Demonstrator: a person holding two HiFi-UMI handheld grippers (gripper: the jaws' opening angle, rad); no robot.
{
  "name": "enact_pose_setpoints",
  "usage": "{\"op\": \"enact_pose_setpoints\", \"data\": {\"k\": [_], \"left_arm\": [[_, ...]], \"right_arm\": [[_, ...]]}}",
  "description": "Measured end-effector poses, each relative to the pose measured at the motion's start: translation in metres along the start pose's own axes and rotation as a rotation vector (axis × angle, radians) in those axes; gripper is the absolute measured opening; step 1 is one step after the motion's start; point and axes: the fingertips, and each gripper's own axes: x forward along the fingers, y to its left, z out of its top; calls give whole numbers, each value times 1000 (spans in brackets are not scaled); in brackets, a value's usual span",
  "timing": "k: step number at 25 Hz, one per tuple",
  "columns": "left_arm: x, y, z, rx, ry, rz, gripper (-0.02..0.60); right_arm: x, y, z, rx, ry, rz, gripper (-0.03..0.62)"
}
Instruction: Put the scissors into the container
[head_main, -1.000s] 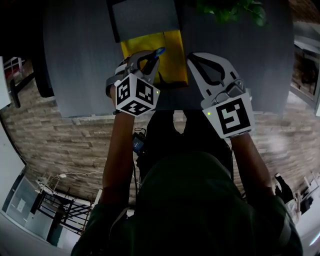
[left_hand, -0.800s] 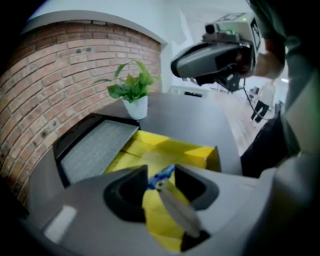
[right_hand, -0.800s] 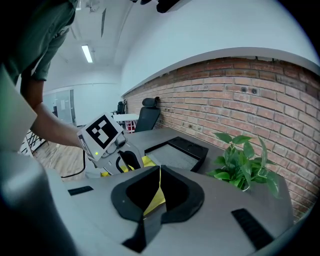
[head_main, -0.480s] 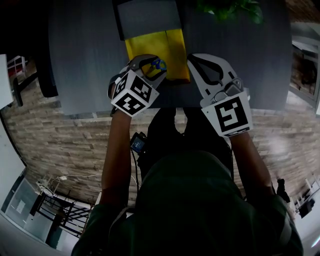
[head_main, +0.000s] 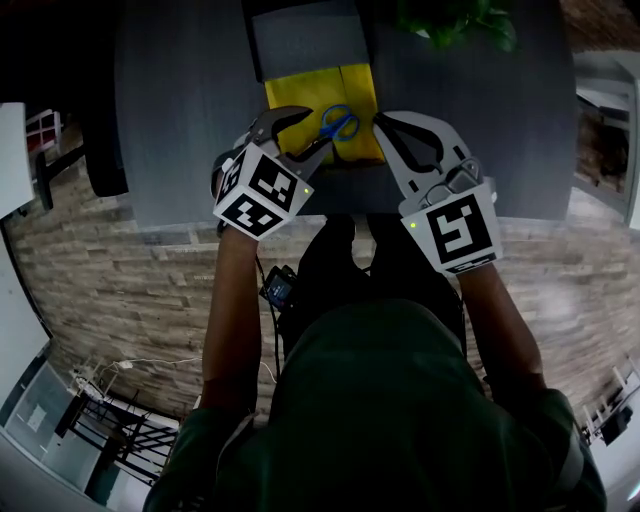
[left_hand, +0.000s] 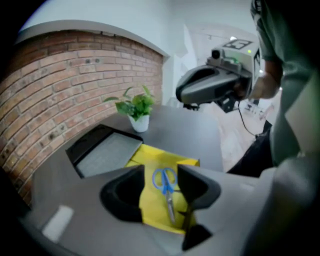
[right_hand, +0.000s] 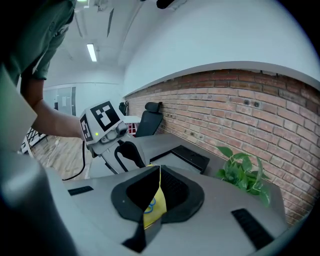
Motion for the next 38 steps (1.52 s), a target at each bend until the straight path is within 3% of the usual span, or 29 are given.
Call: {"op": "enact_pose_setpoints", "data": {"k": [5,13,17,20,21,28,38], "left_arm": [[-37,7,28,22,-89,61,199],[-118,13,77,23,-311,147,188],[-163,13,105,9,-480,174,123],[-199,9,117,-44,-578,184,12],[-210,7,120,-50,-598,189,3],[-263,-13,120,-3,-644,232,2],[-297,-36,104,-5,-653,291,2]], "right_arm": [[-8,2,17,-16,-29,-19,8],[-28,2,61,5,-124,-37,8],[-38,5,87,7,-175,-19,6],[-47,11,108,-10,-206,0,6],[-51,14,116,-11,-219,7,6],[-80,36,159,-34,-292,30,5],[-112,47,177,-74,-316,5,6]]}}
